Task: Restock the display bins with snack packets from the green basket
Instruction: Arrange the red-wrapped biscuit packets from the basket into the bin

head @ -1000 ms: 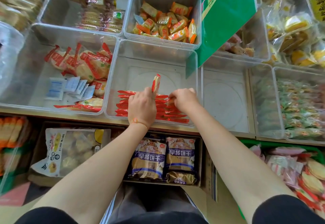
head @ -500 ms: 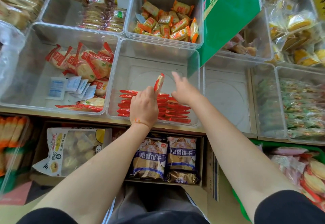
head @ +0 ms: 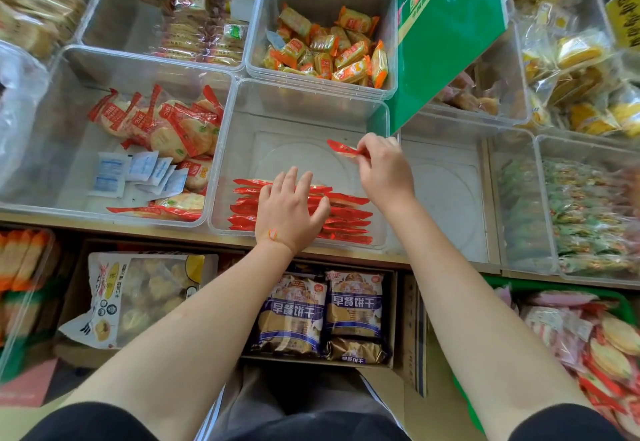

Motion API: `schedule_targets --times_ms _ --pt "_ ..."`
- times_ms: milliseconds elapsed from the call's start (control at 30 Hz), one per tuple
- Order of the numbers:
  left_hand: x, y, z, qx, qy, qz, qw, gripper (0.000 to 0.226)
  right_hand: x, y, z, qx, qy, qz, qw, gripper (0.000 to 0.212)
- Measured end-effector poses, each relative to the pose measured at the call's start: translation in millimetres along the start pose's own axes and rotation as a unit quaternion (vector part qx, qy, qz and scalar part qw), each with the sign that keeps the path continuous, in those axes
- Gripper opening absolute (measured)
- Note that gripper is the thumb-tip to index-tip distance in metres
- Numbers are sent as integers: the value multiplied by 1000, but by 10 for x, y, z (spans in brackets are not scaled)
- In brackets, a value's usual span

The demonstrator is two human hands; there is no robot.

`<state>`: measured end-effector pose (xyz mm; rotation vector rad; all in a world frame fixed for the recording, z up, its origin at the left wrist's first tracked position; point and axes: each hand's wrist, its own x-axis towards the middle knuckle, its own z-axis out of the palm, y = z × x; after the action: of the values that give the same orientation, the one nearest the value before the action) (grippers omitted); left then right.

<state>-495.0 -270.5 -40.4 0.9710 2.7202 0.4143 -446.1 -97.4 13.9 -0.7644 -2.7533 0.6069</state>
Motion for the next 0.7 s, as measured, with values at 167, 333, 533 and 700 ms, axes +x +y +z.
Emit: schedule_targets --times_ms 167,333,533,700 --pt "43 10 15 36 -61 -3 997 67 54 41 68 -129 -176 -24 976 8" --pt "45 18 5 43 -63 -11 997 65 17 -4 166 -195 -269 -18 943 15" --pt "43 25 -10 49 -52 -16 997 64 -7 -23 217 -261 -318 -20 911 24" --pt "47 36 -12 48 -26 -13 998 60 -34 -33 247 -262 -329 -9 907 31"
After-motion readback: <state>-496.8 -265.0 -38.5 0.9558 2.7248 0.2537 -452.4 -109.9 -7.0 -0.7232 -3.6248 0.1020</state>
